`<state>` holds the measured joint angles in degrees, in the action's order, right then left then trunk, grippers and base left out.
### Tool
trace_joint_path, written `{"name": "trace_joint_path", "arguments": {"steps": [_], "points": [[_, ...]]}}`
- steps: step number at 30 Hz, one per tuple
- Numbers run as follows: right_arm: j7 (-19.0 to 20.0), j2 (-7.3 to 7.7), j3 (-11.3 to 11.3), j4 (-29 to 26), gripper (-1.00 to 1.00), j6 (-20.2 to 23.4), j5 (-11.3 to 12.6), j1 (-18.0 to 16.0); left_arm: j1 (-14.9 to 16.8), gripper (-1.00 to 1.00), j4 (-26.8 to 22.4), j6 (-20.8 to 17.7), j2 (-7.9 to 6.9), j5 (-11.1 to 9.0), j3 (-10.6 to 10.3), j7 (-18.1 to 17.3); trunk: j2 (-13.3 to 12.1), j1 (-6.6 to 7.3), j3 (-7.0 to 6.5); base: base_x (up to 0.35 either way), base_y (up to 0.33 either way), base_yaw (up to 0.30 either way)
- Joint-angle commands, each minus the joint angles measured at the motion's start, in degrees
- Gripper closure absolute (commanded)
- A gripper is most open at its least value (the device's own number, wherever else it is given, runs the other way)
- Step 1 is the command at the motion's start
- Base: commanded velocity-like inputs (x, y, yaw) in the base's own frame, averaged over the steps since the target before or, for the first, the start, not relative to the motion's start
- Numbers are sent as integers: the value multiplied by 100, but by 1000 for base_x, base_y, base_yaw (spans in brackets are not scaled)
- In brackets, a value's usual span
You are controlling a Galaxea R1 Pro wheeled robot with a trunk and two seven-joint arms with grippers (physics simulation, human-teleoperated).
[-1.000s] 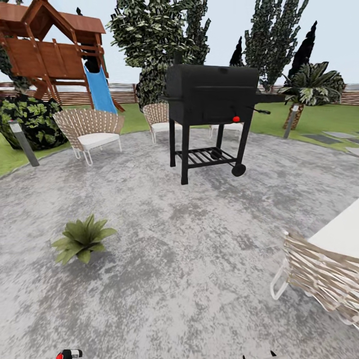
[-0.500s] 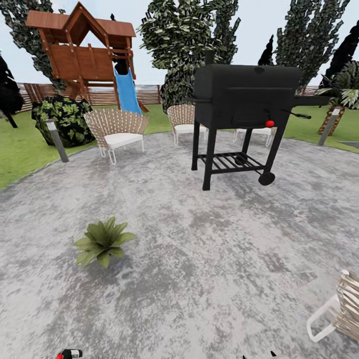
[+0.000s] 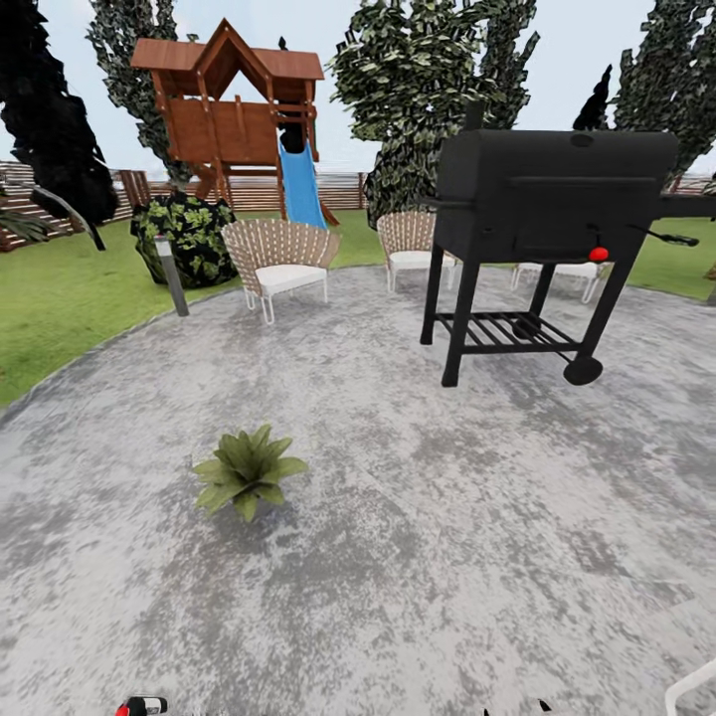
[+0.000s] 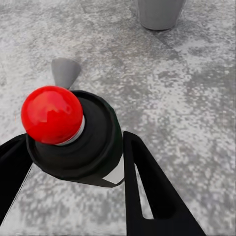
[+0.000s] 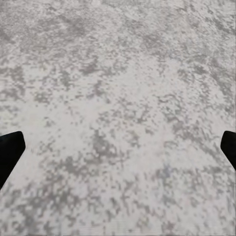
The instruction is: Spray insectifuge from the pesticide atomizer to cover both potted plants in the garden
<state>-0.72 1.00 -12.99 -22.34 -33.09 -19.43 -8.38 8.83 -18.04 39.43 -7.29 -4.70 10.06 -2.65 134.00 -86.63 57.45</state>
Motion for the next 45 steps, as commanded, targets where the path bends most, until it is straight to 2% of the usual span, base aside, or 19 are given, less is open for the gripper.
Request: {"name": "trace_joint_path", "arguments": {"steps": [1, 17, 30, 39, 45], "points": [[-7, -4, -39, 6, -100, -22, -61, -2, 5, 100, 5, 18, 0, -49, -4, -25, 2, 1, 2, 0, 0, 272], [-7, -4, -37, 1, -100, -22, -61, -4, 5, 100, 2, 20, 0, -57, -7, -25, 2, 1, -38, 3, -2, 271], [-7, -4, -38, 1, -100, -22, -61, -6, 5, 100, 2, 20, -1, -57, -4, -25, 2, 1, -71, 74, -108, 271], [-7, -4, -41, 1, -100, -22, -61, -6, 5, 100, 2, 18, -4, -57, -4, -24, 2, 1, -94, 211, -145, 269], [13, -22, -28, -10, -100, -13, -53, -3, 5, 100, -6, 25, -43, -38, -4, -24, 2, 1, -97, 240, -172, 72]]}}
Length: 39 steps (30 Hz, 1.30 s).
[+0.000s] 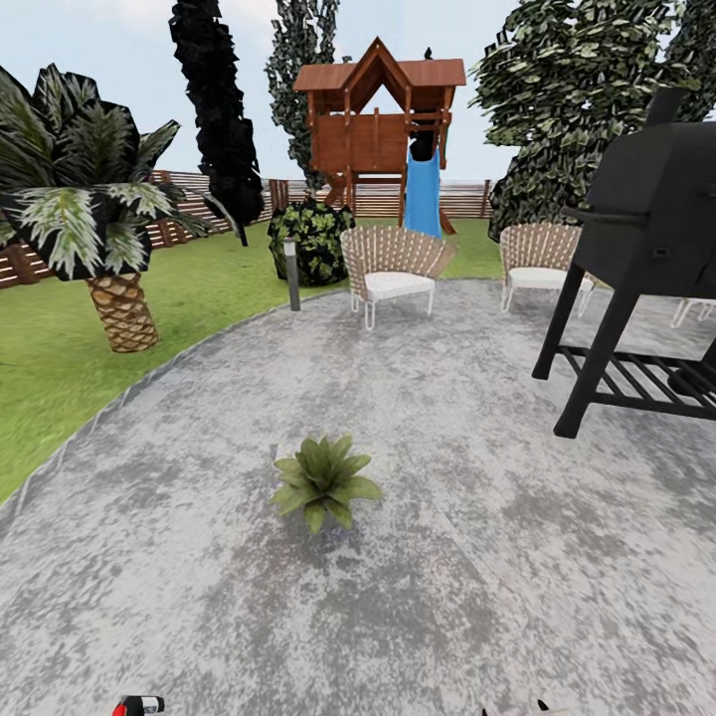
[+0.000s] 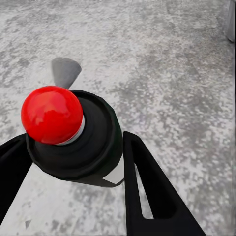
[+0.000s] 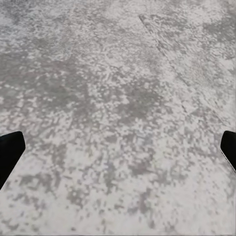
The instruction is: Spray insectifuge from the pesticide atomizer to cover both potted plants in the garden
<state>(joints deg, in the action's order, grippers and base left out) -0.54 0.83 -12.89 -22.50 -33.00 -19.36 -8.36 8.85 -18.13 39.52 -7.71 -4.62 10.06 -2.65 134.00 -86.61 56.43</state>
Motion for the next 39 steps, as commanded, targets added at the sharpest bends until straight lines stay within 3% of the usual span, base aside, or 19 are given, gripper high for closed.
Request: {"name": "trace_joint_path", "arguments": {"steps": [1, 16, 17, 18, 20, 23, 25, 28, 31, 32, 36, 37, 39], "points": [[-3, -18, -35, 1, -100, -22, -63, -6, 3, 100, 4, 16, -5, -40, -4, -25, 2, -1, 5, 237, -171, 11], [-7, -1, -64, 151, -100, -20, -70, -3, -8, 100, 109, -4, 8, -1, -41, -61, 2, -1, 5, 21, -14, 1], [25, -23, -39, 248, -100, 0, -109, -3, -92, 100, 440, 4, -177, 443, -175, -271, 2, -1, 5, 0, 0, 0], [38, -14, -39, 307, -100, 6, -114, -4, -81, 100, 463, -7, -268, 807, -260, -487, 2, -1, 5, 0, 0, 0], [52, 10, -38, 264, -100, 10, -118, -7, -63, 100, 473, -35, -339, 1278, -313, -843, 2, -1, 5, 0, 0, 0], [63, 40, -34, -68, -100, 14, -130, -3, -9, 100, 470, -77, -383, 1623, -324, -1175, 2, -1, 5, 0, 0, 0], [88, 49, -11, -371, -100, 18, -229, -3, 130, 100, 469, -159, -408, 1724, -339, -1271, 2, -1, 5, 0, 0, 0], [483, 56, 138, -926, -100, 53, -798, -26, 564, 100, 472, -614, -481, 2025, -362, -1490, 2, -1, 5, 0, 0, 0], [1089, 45, 204, -1130, -100, 269, -1408, -257, 1007, 100, 469, -1163, -552, 2537, -364, -2003, 2, -1, 5, 0, 0, 0], [1163, 41, 210, -1139, -100, 321, -1481, -321, 1086, 100, 469, -1223, -559, 2628, -364, -2106, 2, -1, 5, 0, 0, 0], [1717, 19, 316, -1083, -100, 629, -1854, -894, 1580, 100, 462, -1437, -564, 3396, -365, -3002, 2, -1, 5, 0, 0, 0], [1832, 18, 347, -1076, -100, 644, -1887, -956, 1627, 100, 458, -1446, -556, 3503, -365, -3117, 2, -1, 5, 0, 0, 0], [2413, 14, 507, -1058, -100, 686, -2006, -1155, 1812, 100, 430, -1473, -512, 3942, -363, -3547, 2, -1, 5, 0, 0, 0]]}}
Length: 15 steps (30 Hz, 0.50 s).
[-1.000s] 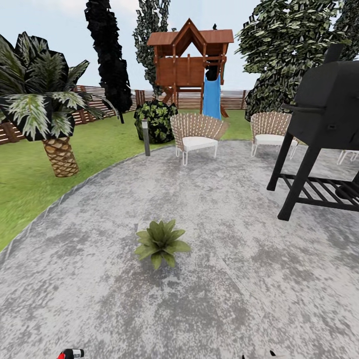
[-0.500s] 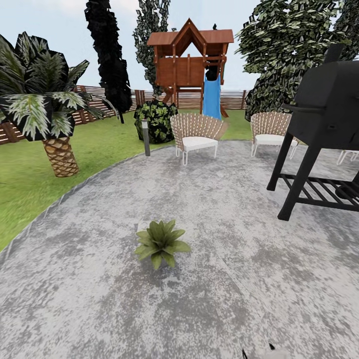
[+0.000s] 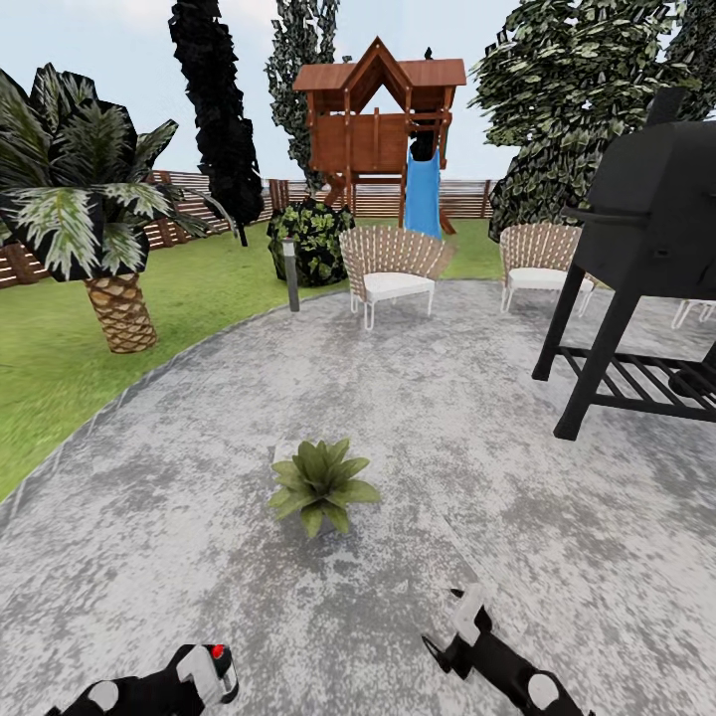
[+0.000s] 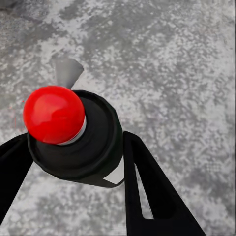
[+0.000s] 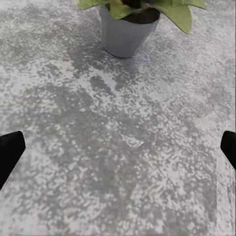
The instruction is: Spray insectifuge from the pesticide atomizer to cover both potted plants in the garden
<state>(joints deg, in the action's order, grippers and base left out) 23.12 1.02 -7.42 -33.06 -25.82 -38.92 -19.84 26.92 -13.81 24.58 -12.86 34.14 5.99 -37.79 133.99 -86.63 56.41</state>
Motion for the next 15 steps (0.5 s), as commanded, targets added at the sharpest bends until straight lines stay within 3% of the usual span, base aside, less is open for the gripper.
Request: {"name": "trace_joint_path", "arguments": {"steps": [1, 3, 9, 13, 15], "points": [[371, -10, 55, -2, -100, -21, -104, -73, 93, 100, -25, 12, 17, 272, 47, -239, 2, 1, 6, 0, 0, 0], [908, -30, 240, -27, -100, -10, -188, -158, 234, 100, -56, 2, 48, 625, 50, -668, 2, 1, 6, 0, 0, 0], [1368, -158, 424, -85, -100, 86, -257, -401, 344, 100, -268, -14, 168, 1301, 44, -1671, 2, 1, 6, 0, 0, 0], [1889, -396, 447, -110, -100, 326, -283, -541, 355, 100, -606, -272, 196, 1866, 50, -2355, 2, 1, 6, 0, 0, 0], [2103, -502, 450, -128, -100, 372, -330, -579, 357, 100, -713, -460, 238, 2048, 51, -2567, 2, 1, 6, 0, 0, 0]]}}
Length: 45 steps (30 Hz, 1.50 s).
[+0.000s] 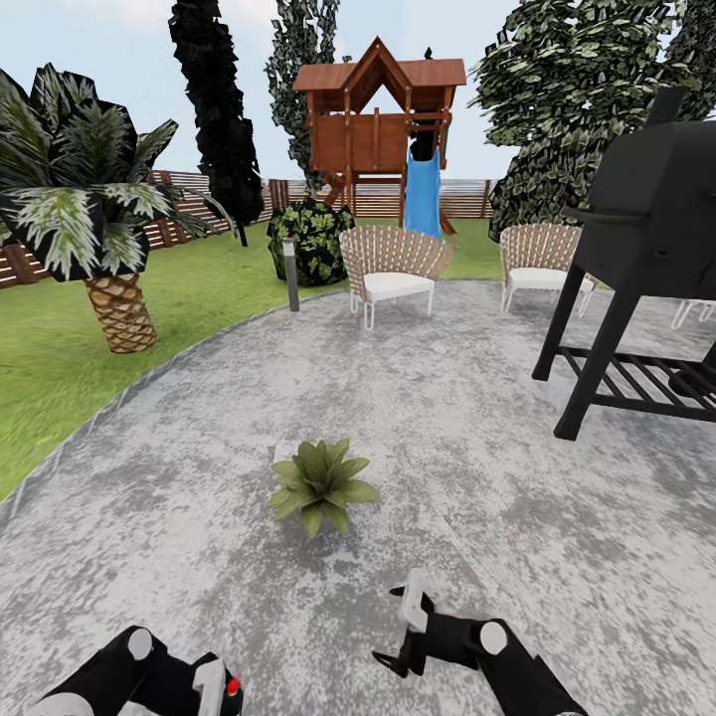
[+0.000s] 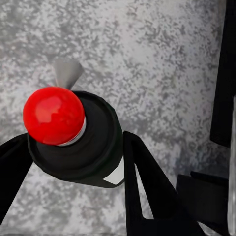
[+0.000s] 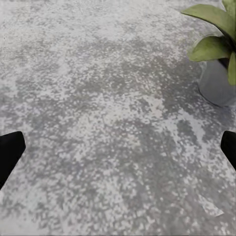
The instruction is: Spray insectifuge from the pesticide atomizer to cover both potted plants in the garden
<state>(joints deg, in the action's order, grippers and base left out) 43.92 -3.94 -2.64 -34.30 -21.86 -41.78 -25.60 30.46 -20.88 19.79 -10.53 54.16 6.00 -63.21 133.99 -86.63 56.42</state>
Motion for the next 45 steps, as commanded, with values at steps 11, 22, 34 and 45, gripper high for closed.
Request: {"name": "trace_joint_path", "arguments": {"steps": [11, 22, 34, 45], "points": [[439, -210, -26, -23, 100, 23, -360, -59, 3, 100, -284, -276, 148, 575, 53, -201, 2, 1, 5, 0, 0, 0], [553, -574, 600, -32, 100, 30, -386, -80, 3, 100, -473, -235, 930, 764, -75, 92, 2, 1, 5, 0, 0, 0], [539, -586, 659, -17, 100, 25, -387, -112, 114, 100, -857, -197, 1444, 743, -343, 145, 2, 1, 5, 0, 0, 0], [529, -565, 651, -24, 100, 24, -392, -112, 197, 100, -857, -169, 1515, 713, -347, 125, 2, 1, 5, 0, 0, 0]]}}
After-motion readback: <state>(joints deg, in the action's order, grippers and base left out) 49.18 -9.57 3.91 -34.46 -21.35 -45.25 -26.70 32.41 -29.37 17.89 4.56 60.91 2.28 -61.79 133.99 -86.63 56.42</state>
